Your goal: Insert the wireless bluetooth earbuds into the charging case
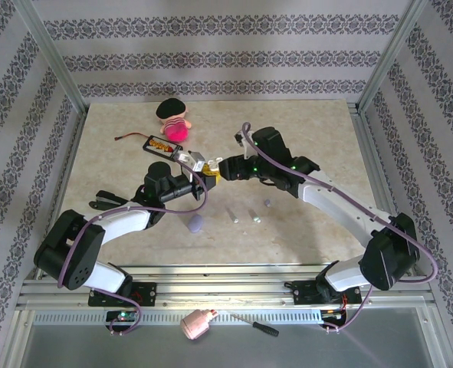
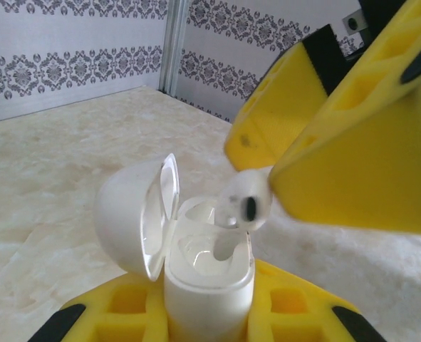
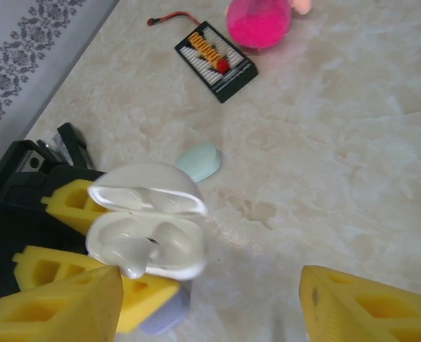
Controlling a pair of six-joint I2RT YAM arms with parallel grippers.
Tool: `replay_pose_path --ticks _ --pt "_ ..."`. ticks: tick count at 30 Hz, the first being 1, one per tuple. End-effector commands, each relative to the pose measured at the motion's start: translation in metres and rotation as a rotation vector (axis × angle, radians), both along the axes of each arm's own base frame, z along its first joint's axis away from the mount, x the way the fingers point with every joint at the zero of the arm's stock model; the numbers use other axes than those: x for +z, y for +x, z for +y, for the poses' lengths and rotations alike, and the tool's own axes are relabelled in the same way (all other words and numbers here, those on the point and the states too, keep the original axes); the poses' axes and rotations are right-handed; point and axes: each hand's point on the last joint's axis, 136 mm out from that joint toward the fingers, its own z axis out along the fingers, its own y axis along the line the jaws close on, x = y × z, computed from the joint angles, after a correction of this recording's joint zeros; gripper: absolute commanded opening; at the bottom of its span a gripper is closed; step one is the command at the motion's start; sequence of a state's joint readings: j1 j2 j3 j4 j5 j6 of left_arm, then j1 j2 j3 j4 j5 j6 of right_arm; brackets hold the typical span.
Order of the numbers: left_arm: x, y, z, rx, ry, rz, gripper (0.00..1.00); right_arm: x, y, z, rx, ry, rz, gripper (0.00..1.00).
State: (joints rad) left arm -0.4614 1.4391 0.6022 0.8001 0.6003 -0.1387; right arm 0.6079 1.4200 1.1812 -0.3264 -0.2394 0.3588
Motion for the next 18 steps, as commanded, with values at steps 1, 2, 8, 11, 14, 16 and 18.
replay_pose_path --ticks 1,2,8,11,14,16,18 --pt "0.032 -0.005 0.002 -0.017 -0.062 -0.088 0.0 -0.002 0.009 -0.026 -0.076 -0.054 -0.028 0.66" --pt "0.033 -0.005 0.002 -0.019 -0.064 -0.088 0.0 -0.001 0.009 -0.026 -0.076 -0.052 -0.032 0.66" --pt "0.036 -0.005 0.003 -0.019 -0.067 -0.095 0.0 0.009 0.008 -0.032 -0.074 -0.033 -0.052 0.66" --pt "0.032 -0.003 0.004 -0.011 -0.059 -0.092 0.0 0.026 -0.003 -0.02 0.005 0.041 -0.092 0.67" --pt "0.03 -0.002 0.005 -0.008 -0.051 -0.096 0.0 0.041 -0.013 -0.008 0.073 0.09 -0.134 0.69" --pt "0.03 -0.002 0.004 -0.013 -0.049 -0.103 0.0 0.042 -0.018 0.001 0.109 0.084 -0.143 0.72" --pt "0.03 -0.003 0.004 -0.016 -0.049 -0.108 0.0 0.039 -0.02 0.009 0.134 0.066 -0.136 0.74"
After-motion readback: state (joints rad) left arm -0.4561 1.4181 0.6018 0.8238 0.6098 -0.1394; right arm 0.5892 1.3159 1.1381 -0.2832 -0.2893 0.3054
